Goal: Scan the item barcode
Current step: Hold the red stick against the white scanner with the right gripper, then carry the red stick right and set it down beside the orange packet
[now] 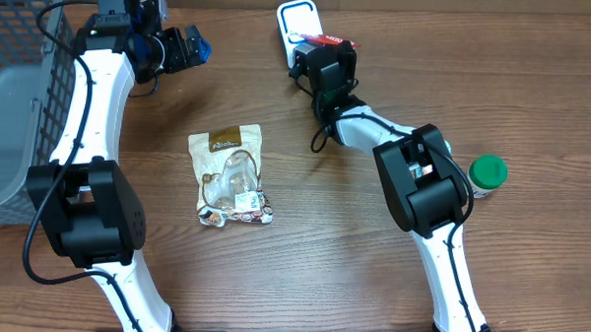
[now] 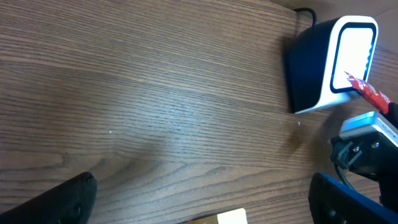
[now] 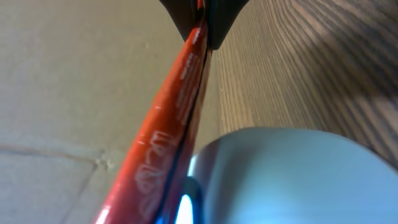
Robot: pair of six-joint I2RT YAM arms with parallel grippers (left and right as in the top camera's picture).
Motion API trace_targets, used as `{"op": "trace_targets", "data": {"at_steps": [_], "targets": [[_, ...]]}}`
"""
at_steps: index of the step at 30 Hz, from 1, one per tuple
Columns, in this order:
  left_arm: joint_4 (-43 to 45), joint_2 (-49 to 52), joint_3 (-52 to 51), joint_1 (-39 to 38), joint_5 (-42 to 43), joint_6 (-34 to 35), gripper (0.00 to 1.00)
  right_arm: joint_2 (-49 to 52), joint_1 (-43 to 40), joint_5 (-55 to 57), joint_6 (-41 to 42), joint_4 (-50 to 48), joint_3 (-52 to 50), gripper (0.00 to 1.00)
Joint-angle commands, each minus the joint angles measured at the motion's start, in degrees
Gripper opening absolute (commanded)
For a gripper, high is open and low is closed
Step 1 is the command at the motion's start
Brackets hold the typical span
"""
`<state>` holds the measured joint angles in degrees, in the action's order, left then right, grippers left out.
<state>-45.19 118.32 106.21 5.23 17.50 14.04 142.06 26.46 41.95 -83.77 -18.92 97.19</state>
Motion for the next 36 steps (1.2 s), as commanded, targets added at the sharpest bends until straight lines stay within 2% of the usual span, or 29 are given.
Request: {"op": "trace_targets", "data": {"at_steps": [1, 5, 8, 13, 17, 21, 24, 26, 31, 36], "targets": [[0.02, -1.64, 0.33, -0.37, -0.26, 0.31, 1.0, -2.19, 2.51, 2.75, 6.6, -0.7, 0.83, 0.04], [0.02, -1.64, 0.33, -0.37, -0.26, 0.31, 1.0, -7.52, 4.09, 3.32, 9.51, 0.76, 0.83, 0.04], [0.02, -1.64, 0.33, -0.37, -0.26, 0.31, 1.0, -12.72, 4.81, 3.67, 16.79, 6.8, 0.83, 0.03], [0.02, -1.64, 0.33, -0.37, -0.26, 0.31, 1.0, -23.8, 5.84, -0.79, 37.42, 32.92, 0.83, 0.04], [0.02, -1.64, 0.33, -0.37, -0.26, 0.31, 1.0, -31.78, 4.35, -15.87, 60.78, 54.99, 0.83, 0.04], [0.02, -1.64, 0.33, -0.37, -0.26, 0.31, 1.0, -34.25, 0.63, -34.99, 76.59, 71.8, 0.81, 0.04], [0.02, -1.64, 0.33, -0.37, -0.26, 0.31, 1.0, -33.75, -2.62, -46.29, 80.0, 82.27, -0.83, 0.04], [0.02, -1.64, 0.33, -0.37, -0.26, 0.31, 1.0, -33.46, -4.61, -48.57, 81.29, 85.29, -4.09, 0.04], [0.02, -1.64, 0.33, -0.37, -0.26, 0.31, 1.0, -33.44, -7.72, -48.37, 81.7, 81.35, -14.6, 0.04], [0.02, -1.64, 0.33, -0.37, -0.26, 0.31, 1.0, -33.44, -9.94, -41.88, 82.51, 78.73, -20.44, 0.04]]}}
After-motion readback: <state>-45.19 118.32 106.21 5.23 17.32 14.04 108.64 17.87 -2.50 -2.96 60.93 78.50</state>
